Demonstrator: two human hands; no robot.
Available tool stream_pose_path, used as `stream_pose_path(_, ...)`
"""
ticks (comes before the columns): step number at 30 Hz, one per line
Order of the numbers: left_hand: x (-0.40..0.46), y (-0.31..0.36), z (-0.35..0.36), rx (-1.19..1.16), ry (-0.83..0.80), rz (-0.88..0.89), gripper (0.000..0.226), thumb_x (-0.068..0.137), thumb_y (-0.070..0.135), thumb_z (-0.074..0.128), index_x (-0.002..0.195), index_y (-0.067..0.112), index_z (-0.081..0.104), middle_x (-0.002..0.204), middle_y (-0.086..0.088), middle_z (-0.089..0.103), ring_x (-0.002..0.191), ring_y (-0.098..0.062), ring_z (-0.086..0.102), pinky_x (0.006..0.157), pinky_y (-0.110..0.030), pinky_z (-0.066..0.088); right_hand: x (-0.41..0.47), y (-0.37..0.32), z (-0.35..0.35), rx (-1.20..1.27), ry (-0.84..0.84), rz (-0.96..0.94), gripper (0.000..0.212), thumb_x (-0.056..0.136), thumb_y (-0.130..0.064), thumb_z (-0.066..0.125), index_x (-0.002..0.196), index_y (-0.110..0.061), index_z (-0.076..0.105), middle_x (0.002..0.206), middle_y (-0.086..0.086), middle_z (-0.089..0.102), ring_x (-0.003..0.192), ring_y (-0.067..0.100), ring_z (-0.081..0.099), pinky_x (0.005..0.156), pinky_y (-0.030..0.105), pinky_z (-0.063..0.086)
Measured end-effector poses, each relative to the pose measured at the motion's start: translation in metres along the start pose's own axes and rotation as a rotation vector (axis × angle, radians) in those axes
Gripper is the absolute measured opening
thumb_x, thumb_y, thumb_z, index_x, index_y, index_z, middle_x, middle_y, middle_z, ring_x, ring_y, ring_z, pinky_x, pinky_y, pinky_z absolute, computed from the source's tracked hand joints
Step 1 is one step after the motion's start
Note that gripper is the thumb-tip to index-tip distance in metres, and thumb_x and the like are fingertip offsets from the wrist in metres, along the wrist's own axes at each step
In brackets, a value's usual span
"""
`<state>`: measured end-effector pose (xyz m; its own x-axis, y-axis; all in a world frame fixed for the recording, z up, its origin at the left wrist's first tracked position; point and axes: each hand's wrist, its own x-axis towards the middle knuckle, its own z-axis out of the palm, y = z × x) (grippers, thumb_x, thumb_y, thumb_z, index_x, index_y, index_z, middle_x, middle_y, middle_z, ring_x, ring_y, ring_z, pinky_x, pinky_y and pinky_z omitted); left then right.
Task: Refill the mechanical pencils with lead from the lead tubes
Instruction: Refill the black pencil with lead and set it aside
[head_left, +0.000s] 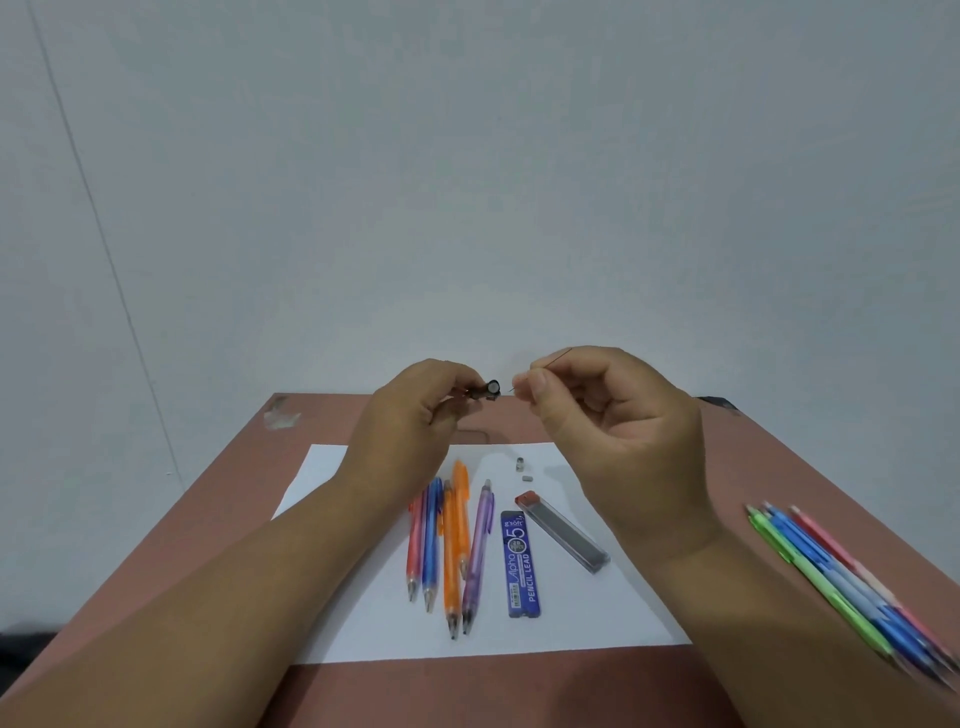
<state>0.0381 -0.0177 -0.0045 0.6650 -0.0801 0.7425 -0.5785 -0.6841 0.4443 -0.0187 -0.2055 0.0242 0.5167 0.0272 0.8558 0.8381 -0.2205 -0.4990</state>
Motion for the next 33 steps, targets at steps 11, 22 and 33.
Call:
stream_pose_path(11, -0.0015, 0.0078, -0.0021, -0.038, -0.045, 0.038, 0.028, 0.092, -0.006, 0.061, 0.105, 0.016, 0.073, 0.095, 0.011, 0.062, 0.09, -0.01, 0.063, 0.082, -0.027, 0.056, -0.0021, 0.001, 0.003, 0.013, -0.052, 0.017, 0.017, 0.094, -0.017, 0.067, 0.103, -0.004, 0.074, 0.094, 0.002, 0.076, 0.09, 0.015, 0.075, 0.081, 0.024, 0.06)
stream_pose_path(22, -0.0022, 0.0018, 0.0, -0.021, -0.06, 0.054, 0.027, 0.092, -0.002, 0.063, 0.105, 0.019, 0.072, 0.094, 0.016, 0.062, 0.09, 0.004, 0.059, 0.078, -0.006, 0.046, -0.001, 0.0018, 0.0019, -0.055, -0.073, -0.031, 0.012, 0.091, -0.004, 0.074, 0.103, -0.008, 0.075, 0.093, -0.003, 0.076, 0.088, 0.007, 0.073, 0.08, 0.016, 0.057)
stream_pose_path(33, -0.0022, 0.0009, 0.0016, -0.018, -0.076, 0.035, 0.026, 0.094, -0.001, 0.062, 0.108, 0.019, 0.072, 0.094, 0.018, 0.06, 0.09, 0.008, 0.057, 0.078, -0.008, 0.046, 0.0014, 0.0068, -0.0002, -0.179, -0.066, -0.123, 0.012, 0.091, -0.005, 0.075, 0.102, -0.007, 0.076, 0.093, -0.004, 0.076, 0.088, 0.002, 0.072, 0.081, 0.013, 0.056)
